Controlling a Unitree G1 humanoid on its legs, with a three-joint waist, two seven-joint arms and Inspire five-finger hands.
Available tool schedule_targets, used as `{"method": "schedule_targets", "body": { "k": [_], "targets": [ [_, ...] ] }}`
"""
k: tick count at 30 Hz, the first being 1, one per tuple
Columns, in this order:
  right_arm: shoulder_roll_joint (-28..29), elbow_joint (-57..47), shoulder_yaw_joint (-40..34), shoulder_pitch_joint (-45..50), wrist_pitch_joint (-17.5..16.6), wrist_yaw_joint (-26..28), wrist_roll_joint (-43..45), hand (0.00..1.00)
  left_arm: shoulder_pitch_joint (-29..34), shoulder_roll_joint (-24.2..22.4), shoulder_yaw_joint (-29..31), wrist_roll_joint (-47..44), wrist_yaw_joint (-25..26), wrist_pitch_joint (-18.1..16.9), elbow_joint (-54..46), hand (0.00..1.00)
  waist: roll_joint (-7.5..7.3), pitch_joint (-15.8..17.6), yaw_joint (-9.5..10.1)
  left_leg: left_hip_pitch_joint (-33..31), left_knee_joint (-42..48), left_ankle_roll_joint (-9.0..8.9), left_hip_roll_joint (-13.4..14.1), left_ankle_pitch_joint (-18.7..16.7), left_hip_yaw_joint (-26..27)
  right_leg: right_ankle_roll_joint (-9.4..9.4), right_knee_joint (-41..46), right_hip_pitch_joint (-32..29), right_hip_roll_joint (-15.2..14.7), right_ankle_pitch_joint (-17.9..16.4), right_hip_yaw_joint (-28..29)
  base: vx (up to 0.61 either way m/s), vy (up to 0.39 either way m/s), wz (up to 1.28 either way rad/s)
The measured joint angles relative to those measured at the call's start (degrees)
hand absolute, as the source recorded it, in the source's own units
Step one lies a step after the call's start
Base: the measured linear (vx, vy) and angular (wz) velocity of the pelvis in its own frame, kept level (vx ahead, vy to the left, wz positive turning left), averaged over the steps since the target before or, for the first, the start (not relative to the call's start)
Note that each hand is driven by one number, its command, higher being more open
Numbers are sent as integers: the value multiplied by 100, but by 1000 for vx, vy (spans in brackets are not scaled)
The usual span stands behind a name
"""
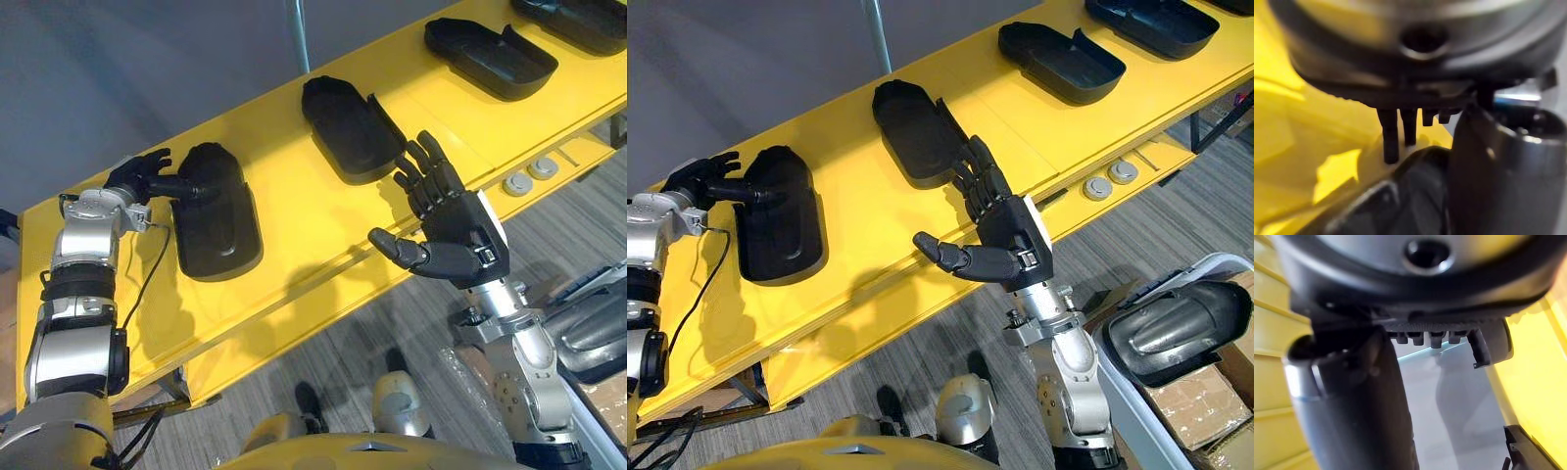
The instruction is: Walk over and take three plastic housings, then place them on the shelf
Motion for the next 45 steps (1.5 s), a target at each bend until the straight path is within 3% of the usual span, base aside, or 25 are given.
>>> {"method": "schedule_targets", "body": {
  "k": [6,9,11,16,18,20,24,28,32,33,34,40,45],
  "targets": [
    [2,219,0,39,-6,33,113,100,108,-13,-192,-191,849,-303,1,100,-2,8,-81,17,-76,-4,-3,37,0,-4,-24,-8,14,7,3,0,0,0],
    [5,421,2,85,-44,95,111,100,81,-20,-226,-252,1618,-701,-23,100,-5,7,-78,7,-92,-6,8,46,-1,-16,-72,-12,33,33,6,0,0,0],
    [13,596,11,161,-324,93,102,100,57,-16,-212,-468,2332,-1236,-372,100,-9,5,-47,8,-104,-6,8,46,-22,-17,-75,-6,35,33,-11,16,-13,4],
    [121,678,23,308,-811,-77,85,100,230,-219,222,-899,3182,-2393,-1963,100,-34,-10,51,111,-196,-6,5,57,-76,-16,-90,103,33,33,-83,6,-6,4],
    [221,672,15,311,-1021,-329,-137,100,778,-800,676,-882,3473,-3053,-3156,100,-44,-67,106,227,-272,-11,2,60,-144,-16,-208,304,27,33,-196,6,-7,12],
    [320,670,1,311,-1128,-559,-319,100,1390,-1300,754,-849,3651,-3453,-3909,100,-35,-280,210,212,-307,-29,8,74,-226,-16,-293,360,29,33,-302,30,-22,25],
    [445,662,-102,146,-1206,-1089,-635,100,2893,-2566,713,-827,3635,-3743,-5111,100,-108,-592,556,320,-499,-53,12,202,-507,-16,-388,566,37,32,-622,22,-31,33],
    [580,658,-265,-123,-1197,-1406,-802,100,3678,-2858,649,-883,3411,-3727,-5520,100,-256,-700,807,304,-634,-46,-25,337,-728,-16,-388,620,2,32,-858,-44,-15,32],
    [843,553,-426,-174,-1046,-1509,-806,100,4636,-3047,639,-1118,2814,-3746,-6218,100,-382,-831,974,276,-657,-48,-76,343,-838,-23,-390,674,-51,27,-955,-47,15,13],
    [871,543,-461,-169,-1016,-1500,-801,100,4754,-3085,640,-1115,2741,-3777,-6282,100,-389,-844,998,271,-659,-38,-80,340,-842,-29,-391,674,-55,23,-964,-54,14,11],
    [945,539,-581,-161,-898,-1502,-788,100,5027,-3251,637,-1086,2626,-4019,-6319,100,-393,-885,1031,237,-660,-21,-92,358,-891,-42,-393,673,-66,12,-1024,-47,5,14],
    [986,543,-886,-1,-884,-1535,-788,100,5459,-3601,720,-1234,2360,-4404,-6439,100,-339,-966,1071,95,-662,-67,-96,472,-1087,-58,-413,658,-75,2,-1266,-25,-5,19],
    [987,546,-1005,59,-885,-1560,-801,100,5556,-3722,852,-1787,2123,-4739,-6550,100,-410,-1051,1138,-13,-662,-62,-95,508,-1206,-60,-494,657,-63,46,-1405,2,-3,13]
  ]
}}
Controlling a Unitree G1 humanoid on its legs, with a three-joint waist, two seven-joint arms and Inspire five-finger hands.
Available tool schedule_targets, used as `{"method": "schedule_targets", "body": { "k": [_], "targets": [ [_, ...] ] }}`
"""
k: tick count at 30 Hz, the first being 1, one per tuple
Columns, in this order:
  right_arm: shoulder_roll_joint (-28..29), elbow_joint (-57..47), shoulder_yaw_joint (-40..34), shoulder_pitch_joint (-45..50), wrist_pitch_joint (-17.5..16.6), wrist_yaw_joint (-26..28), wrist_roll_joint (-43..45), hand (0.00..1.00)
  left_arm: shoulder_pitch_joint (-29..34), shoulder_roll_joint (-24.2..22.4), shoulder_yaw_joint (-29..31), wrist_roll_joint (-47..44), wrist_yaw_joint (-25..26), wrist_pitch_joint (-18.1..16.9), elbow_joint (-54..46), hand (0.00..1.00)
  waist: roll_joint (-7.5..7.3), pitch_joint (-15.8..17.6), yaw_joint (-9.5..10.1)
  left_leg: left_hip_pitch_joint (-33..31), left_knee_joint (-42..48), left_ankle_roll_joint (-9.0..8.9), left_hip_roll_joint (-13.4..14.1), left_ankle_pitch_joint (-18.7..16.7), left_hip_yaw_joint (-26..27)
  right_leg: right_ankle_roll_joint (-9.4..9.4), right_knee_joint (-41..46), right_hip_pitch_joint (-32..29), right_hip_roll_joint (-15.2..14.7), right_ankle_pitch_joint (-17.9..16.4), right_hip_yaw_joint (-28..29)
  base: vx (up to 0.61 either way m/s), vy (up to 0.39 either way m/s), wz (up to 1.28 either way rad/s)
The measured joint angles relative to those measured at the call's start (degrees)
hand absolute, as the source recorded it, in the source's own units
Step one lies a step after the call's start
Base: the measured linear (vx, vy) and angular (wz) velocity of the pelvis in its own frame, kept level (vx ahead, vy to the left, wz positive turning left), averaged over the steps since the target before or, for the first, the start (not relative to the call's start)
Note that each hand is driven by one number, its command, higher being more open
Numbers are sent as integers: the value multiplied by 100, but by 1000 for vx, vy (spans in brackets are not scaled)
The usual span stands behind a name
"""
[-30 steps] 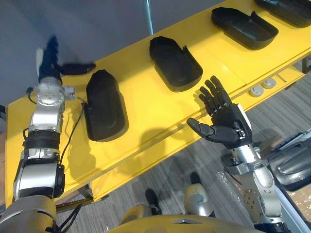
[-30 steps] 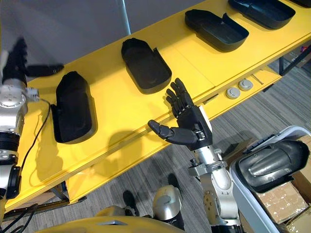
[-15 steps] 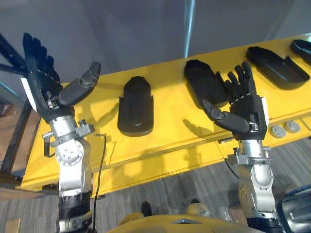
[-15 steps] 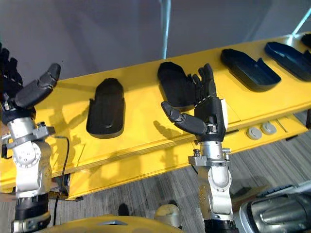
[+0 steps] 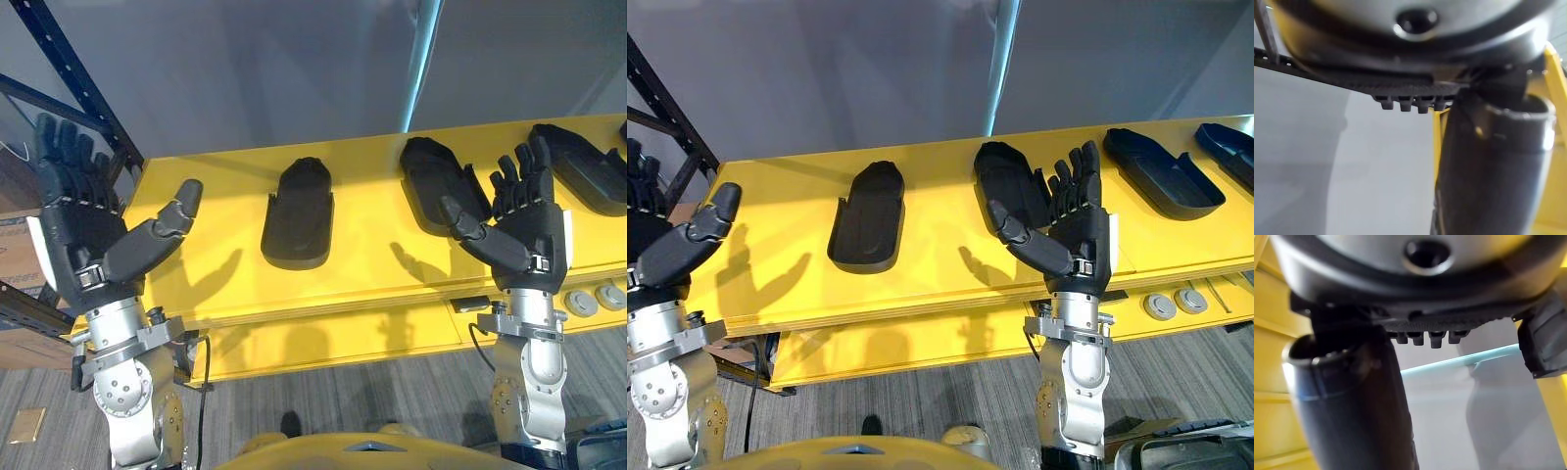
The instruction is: Walk over and take three plastic housings, then place them on the shelf
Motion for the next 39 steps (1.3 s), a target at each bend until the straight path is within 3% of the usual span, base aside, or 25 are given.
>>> {"method": "schedule_targets", "body": {
  "k": [4,5,14,22,28,32,39],
  "targets": [
    [14,0,30,-5,0,-164,-21,100,25,-113,19,-300,-193,0,-8,100,-108,-70,85,-95,-1,-9,-4,16,-88,-1,-18,-34,2,0,-91,-2,-1,13],
    [203,25,136,-9,1,-398,-212,100,28,-186,31,-461,-200,-139,-8,100,-312,-100,194,-96,-2,-34,47,36,-46,-66,18,-73,43,-5,-81,-4,0,4],
    [203,26,136,204,0,-401,-227,100,71,-189,-156,-465,-200,-101,-8,100,-336,-51,180,-76,1,-11,46,52,0,-73,40,-75,48,15,26,0,0,-2],
    [211,-211,225,736,-25,-552,-641,100,542,-160,-641,-287,-447,658,44,100,-222,327,33,-142,3,28,85,-2,272,-120,113,-295,84,-59,315,-37,8,-14],
    [206,-364,110,832,-27,-520,-671,100,530,112,-783,433,-922,747,89,100,-208,333,32,-179,27,0,105,-7,187,-54,113,-256,90,18,240,54,-1,11],
    [144,-447,96,793,-36,-360,-674,100,631,460,-700,842,-1170,861,218,100,-171,341,54,-178,237,35,99,-254,219,-31,128,-167,62,32,285,24,28,-3],
    [-185,-459,-330,782,-33,-150,-626,100,721,770,-325,1399,-1559,1041,551,100,104,502,31,-186,270,46,114,-294,293,-27,120,-182,61,32,350,0,11,-3]
  ]
}}
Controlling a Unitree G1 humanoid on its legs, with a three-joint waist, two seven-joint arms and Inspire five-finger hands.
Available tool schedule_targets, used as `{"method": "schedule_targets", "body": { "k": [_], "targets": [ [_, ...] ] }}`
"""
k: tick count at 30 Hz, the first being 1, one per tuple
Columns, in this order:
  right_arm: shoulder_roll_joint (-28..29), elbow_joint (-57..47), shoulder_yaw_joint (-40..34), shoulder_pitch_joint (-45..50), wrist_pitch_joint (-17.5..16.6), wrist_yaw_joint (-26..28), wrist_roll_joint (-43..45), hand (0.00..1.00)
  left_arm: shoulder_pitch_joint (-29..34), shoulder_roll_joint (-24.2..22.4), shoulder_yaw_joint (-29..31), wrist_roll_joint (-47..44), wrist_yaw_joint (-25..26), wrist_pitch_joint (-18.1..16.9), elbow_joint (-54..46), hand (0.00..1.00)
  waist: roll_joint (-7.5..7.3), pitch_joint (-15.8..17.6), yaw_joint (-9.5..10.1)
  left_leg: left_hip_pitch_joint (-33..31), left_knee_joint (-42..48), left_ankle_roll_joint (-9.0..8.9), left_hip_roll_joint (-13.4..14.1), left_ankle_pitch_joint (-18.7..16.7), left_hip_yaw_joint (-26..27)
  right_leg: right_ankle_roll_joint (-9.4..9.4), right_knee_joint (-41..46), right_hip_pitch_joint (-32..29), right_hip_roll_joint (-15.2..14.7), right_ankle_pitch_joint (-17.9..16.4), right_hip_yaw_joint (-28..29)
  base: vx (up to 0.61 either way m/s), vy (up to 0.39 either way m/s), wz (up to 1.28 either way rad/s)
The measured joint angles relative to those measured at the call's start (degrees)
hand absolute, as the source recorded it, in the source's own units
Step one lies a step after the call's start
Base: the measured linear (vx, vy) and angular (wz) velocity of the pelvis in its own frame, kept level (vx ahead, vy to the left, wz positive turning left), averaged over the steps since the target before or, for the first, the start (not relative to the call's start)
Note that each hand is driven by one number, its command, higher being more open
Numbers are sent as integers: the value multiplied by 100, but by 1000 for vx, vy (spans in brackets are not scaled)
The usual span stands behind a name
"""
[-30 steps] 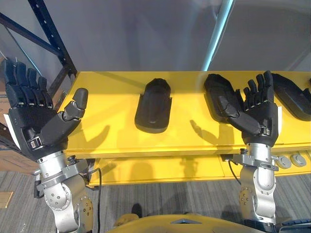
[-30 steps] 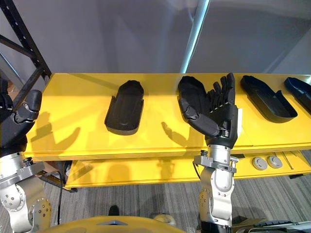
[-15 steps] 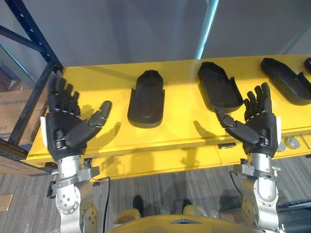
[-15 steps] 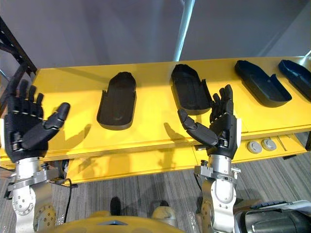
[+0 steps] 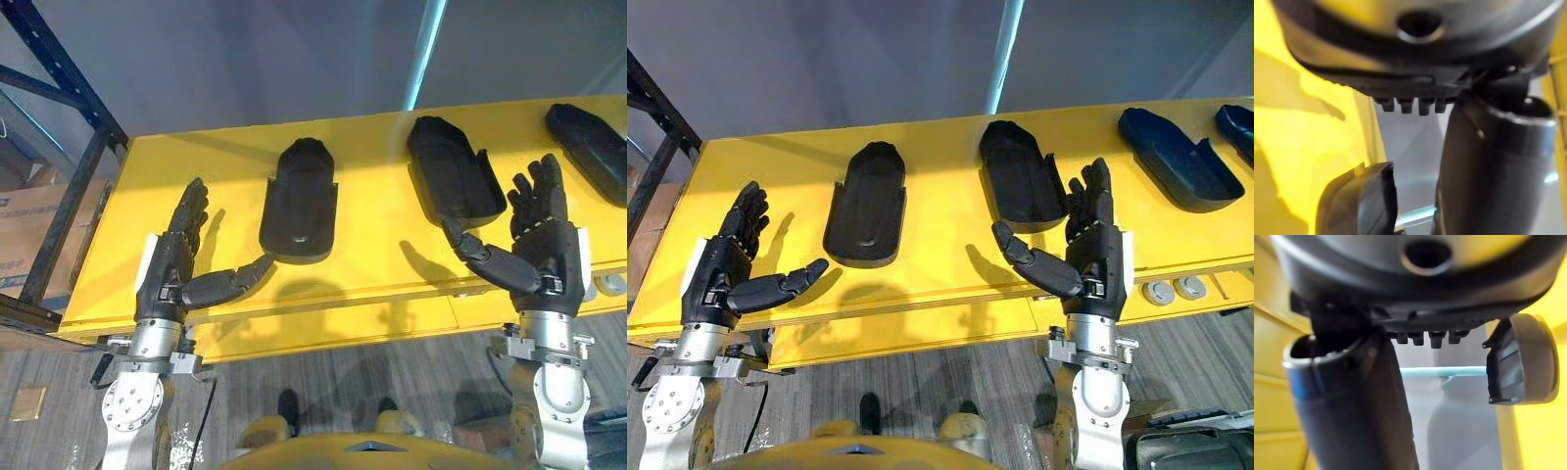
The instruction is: Walk over and take three plastic housings, then place them on the shelf
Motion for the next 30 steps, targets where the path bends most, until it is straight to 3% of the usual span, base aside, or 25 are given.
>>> {"method": "schedule_targets", "body": {
  "k": [5,8,12,15,17,21,30],
  "targets": [
    [-114,-71,-193,0,8,59,60,100,163,224,121,-7,-502,174,-1,100,169,59,-17,-8,8,-5,13,-2,29,-11,-9,-6,-1,-17,-1,0,0,0],
    [-115,-188,-201,-2,14,111,60,100,244,286,129,-7,-639,360,0,100,175,63,-13,-22,19,-7,9,-3,33,-22,-9,-6,2,-62,-12,-5,-3,1],
    [-121,-215,-222,-39,21,116,54,100,178,286,124,-18,-654,360,0,100,183,62,-31,-195,125,-7,12,-2,72,-20,-2,-72,-21,-109,-108,-20,-2,16],
    [-198,-213,-222,-227,72,97,27,100,47,286,91,-19,-575,362,53,100,206,151,-49,-502,465,-9,37,-109,66,-36,136,-262,-28,-118,-110,-25,19,8],
    [-445,-209,-218,-387,108,77,5,100,-243,293,-3,-20,-392,361,321,100,247,396,-52,-807,1246,-14,97,-414,51,-48,481,-359,-36,-269,-90,-70,38,0],
    [-558,-185,-202,-498,108,31,-51,100,-512,293,-113,-113,-63,354,640,100,275,680,-129,-1070,1976,-38,172,-809,38,-54,972,-510,-32,-524,-19,-71,26,-3],
    [-559,-67,-93,-450,104,-4,-62,100,-969,305,-308,-166,388,199,1101,100,330,805,-154,-1245,2437,-9,257,-1077,244,-56,1228,-708,-28,-626,224,-24,27,-11]
  ]
}}
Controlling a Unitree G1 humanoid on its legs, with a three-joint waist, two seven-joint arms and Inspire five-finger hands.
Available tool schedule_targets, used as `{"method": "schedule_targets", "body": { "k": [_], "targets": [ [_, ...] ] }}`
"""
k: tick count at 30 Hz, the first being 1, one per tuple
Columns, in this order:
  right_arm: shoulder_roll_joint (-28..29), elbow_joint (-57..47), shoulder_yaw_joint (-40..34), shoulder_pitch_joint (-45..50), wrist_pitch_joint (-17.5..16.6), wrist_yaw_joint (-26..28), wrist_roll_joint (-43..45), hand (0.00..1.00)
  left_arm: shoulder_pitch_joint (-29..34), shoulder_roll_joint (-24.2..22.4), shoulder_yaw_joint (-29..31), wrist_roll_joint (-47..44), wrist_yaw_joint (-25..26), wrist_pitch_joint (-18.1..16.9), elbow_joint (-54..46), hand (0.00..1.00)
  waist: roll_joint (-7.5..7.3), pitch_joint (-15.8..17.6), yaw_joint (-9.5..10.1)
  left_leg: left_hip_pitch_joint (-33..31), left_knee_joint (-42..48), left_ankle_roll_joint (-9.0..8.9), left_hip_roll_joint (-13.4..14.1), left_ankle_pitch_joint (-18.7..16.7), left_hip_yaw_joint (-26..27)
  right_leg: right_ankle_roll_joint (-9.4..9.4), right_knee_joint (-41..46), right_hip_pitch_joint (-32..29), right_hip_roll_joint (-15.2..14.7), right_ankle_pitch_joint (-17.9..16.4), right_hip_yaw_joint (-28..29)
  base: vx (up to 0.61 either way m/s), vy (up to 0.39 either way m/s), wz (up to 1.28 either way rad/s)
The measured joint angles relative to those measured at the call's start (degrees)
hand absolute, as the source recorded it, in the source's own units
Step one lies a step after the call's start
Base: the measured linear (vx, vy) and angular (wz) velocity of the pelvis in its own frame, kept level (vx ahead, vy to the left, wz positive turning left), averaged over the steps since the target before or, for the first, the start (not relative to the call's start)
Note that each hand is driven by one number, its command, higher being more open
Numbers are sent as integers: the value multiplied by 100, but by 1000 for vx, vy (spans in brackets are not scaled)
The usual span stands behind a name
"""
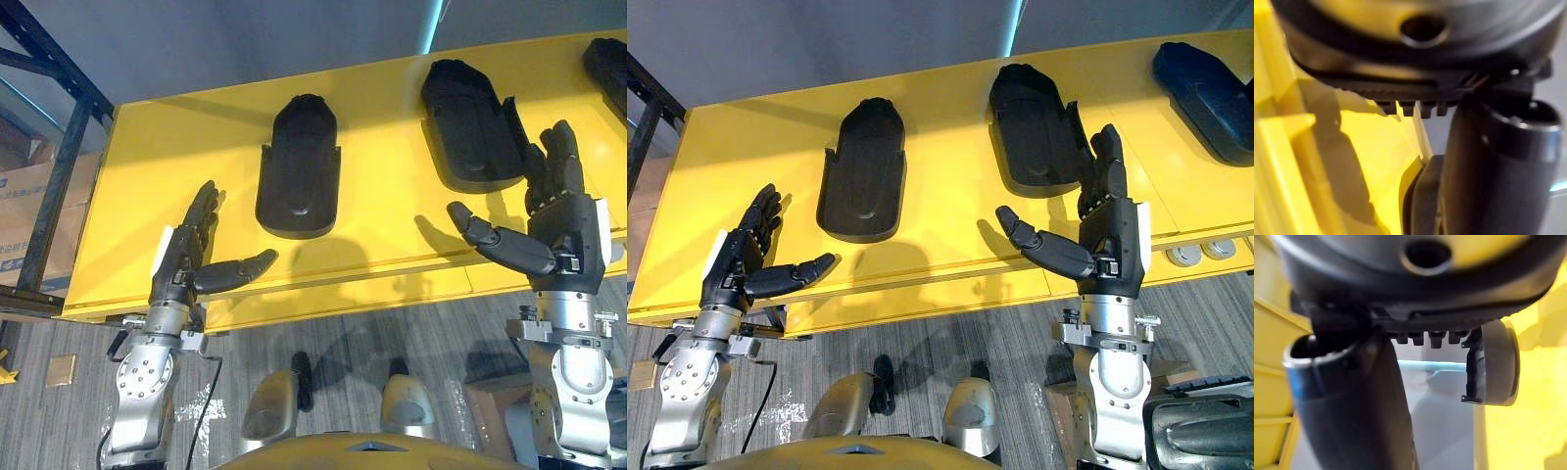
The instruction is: Walk over and take three plastic housings, then place them on the shelf
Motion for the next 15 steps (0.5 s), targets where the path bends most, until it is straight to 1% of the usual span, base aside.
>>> {"method": "schedule_targets", "body": {
  "k": [4,7,12,13,15],
  "targets": [
    [0,26,0,7,-18,23,-1,100,-39,122,-68,-74,180,-30,39,100,-3,4,-29,-8,112,-9,31,-102,131,5,91,-87,-1,-41,153,9,29,-15],
    [0,37,0,30,-19,106,0,100,-87,188,-140,-75,216,-131,115,100,-4,5,-119,-44,202,3,54,-111,175,6,91,-87,0,-41,162,7,9,-2],
    [0,37,51,58,-41,232,-1,100,-230,200,-187,-75,247,-152,289,100,-11,9,-121,46,189,-4,79,-129,308,7,93,-83,11,-40,295,-9,11,-11],
    [1,37,79,66,-70,233,-1,100,-234,202,-212,-75,285,-153,292,100,-11,9,-144,49,193,-46,84,-163,313,8,93,-81,14,-40,300,-21,9,-7],
    [1,37,81,117,-107,233,-1,100,-265,203,-280,-74,304,-152,297,100,-11,9,-165,56,200,-42,98,-171,328,12,93,-81,23,-37,317,-18,7,-4]
  ]
}}
